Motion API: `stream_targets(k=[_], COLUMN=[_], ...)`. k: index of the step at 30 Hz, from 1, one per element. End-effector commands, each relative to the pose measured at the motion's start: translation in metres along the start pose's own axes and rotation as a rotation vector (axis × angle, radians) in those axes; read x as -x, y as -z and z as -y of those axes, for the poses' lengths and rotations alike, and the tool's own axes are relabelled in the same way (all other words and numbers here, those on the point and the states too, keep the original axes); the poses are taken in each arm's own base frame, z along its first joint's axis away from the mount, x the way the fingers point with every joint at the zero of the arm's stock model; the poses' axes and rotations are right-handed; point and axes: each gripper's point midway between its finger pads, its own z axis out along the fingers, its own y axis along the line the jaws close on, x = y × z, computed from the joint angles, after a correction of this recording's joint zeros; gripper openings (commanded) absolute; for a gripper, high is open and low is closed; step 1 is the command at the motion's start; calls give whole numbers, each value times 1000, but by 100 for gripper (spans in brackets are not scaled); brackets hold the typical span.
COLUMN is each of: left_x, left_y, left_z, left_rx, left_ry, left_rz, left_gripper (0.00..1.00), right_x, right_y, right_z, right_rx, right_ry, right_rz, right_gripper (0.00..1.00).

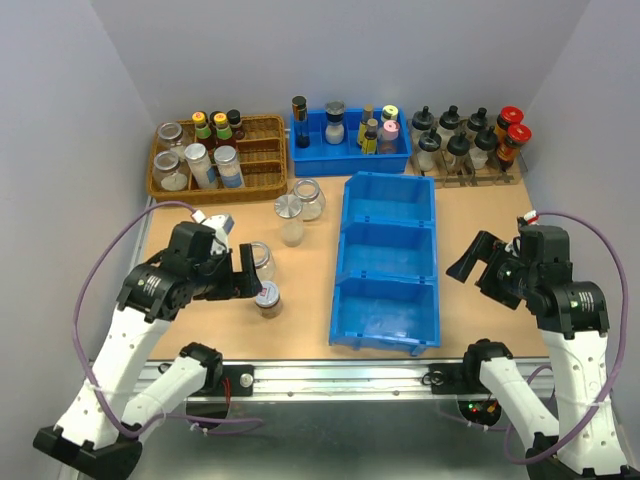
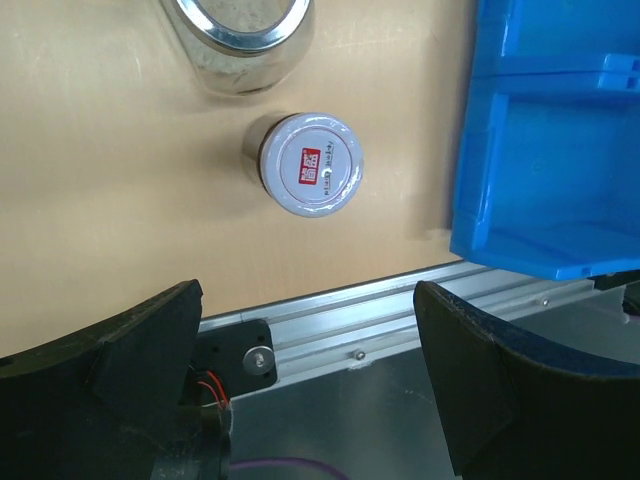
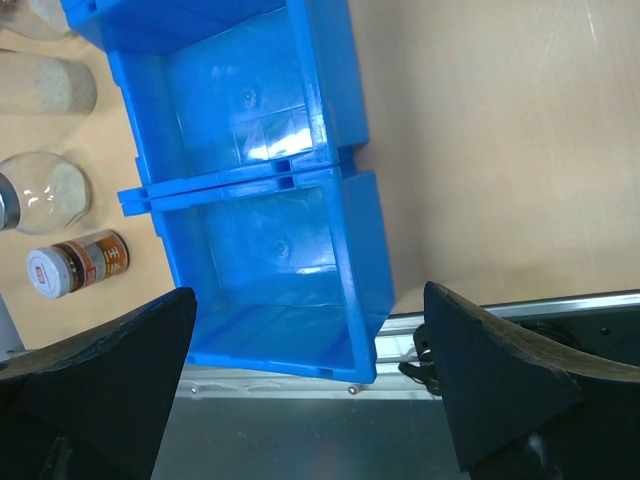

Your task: Organize the condiment bottles

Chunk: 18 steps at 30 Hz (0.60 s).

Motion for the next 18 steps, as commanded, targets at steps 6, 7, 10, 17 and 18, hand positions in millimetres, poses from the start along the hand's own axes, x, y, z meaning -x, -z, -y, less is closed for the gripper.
stream_targets(k=[6,7,10,17,18], left_x=[12,12,12,1,-1], left_y=[-36,-43,-53,-79,-82], left_z=[10,7,5,1,1], left_rx=[160,197,253,305,304], left_ry=[-104,-111,-120,-145,-151], left_rz=[-5,-14,-13,-43,-48], left_gripper=[99,99,99,99,99], right_x=[7,7,5,1,1], right_y=[0,0,0,2,2], right_z=[5,5,6,11,12], right_rx=[-25,-24,-24,-38,-40], right_ry=[-1,-2,-6,-7,-6], right_rz=[40,41,47,51,52], right_gripper=[100,100,100,100,100])
